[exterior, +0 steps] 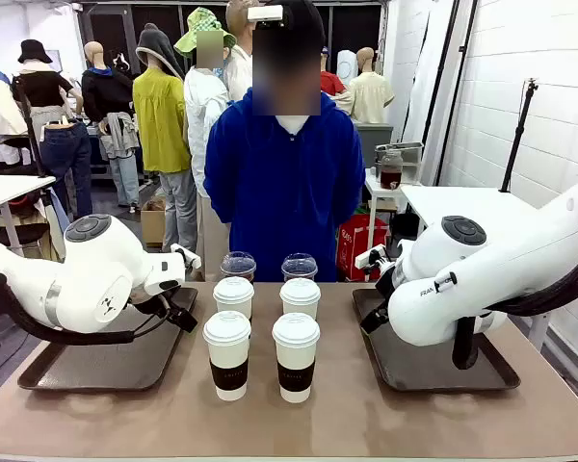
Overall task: Distribute the coffee onto the tray.
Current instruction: Pick up one iced Americano and place it on the right Handle tray.
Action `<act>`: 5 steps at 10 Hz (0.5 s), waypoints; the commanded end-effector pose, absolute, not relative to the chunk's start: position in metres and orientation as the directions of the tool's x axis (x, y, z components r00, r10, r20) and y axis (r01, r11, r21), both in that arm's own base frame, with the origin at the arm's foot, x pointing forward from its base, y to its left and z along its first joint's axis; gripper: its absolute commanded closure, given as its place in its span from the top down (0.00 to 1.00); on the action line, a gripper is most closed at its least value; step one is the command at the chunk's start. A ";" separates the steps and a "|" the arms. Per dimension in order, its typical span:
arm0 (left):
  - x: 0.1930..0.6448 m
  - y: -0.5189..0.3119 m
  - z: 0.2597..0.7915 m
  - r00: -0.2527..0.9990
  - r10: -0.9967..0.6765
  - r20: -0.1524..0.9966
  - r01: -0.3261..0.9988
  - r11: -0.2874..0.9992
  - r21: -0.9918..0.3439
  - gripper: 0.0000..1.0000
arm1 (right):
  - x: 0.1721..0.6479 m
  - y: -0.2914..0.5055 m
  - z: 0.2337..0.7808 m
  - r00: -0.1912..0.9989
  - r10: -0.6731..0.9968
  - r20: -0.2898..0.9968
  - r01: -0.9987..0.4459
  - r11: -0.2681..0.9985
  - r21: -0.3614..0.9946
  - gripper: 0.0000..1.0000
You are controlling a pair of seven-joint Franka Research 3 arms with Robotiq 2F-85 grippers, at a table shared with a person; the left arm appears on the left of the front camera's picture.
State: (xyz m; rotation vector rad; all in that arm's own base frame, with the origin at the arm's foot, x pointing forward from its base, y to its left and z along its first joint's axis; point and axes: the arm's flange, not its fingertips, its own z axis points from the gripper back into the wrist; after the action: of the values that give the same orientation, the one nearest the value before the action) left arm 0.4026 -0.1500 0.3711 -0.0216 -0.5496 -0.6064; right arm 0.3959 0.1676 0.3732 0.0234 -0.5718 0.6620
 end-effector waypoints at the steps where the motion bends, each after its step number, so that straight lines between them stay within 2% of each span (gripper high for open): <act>1: 0.403 -0.150 0.371 0.683 -0.535 0.497 0.547 0.826 0.138 1.00 | 0.396 0.168 0.373 0.641 0.574 0.509 -0.587 0.794 -0.157 1.00; 5: 0.403 -0.150 0.371 0.683 -0.535 0.497 0.547 0.826 0.138 1.00 | 0.396 0.168 0.373 0.641 0.574 0.509 -0.587 0.794 -0.157 1.00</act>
State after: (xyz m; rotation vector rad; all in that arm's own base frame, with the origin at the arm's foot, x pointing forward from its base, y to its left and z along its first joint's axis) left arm 0.4025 -0.1501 0.3712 -0.0217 -0.5496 -0.6067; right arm 0.3959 0.1675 0.3732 0.0231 -0.5718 0.6618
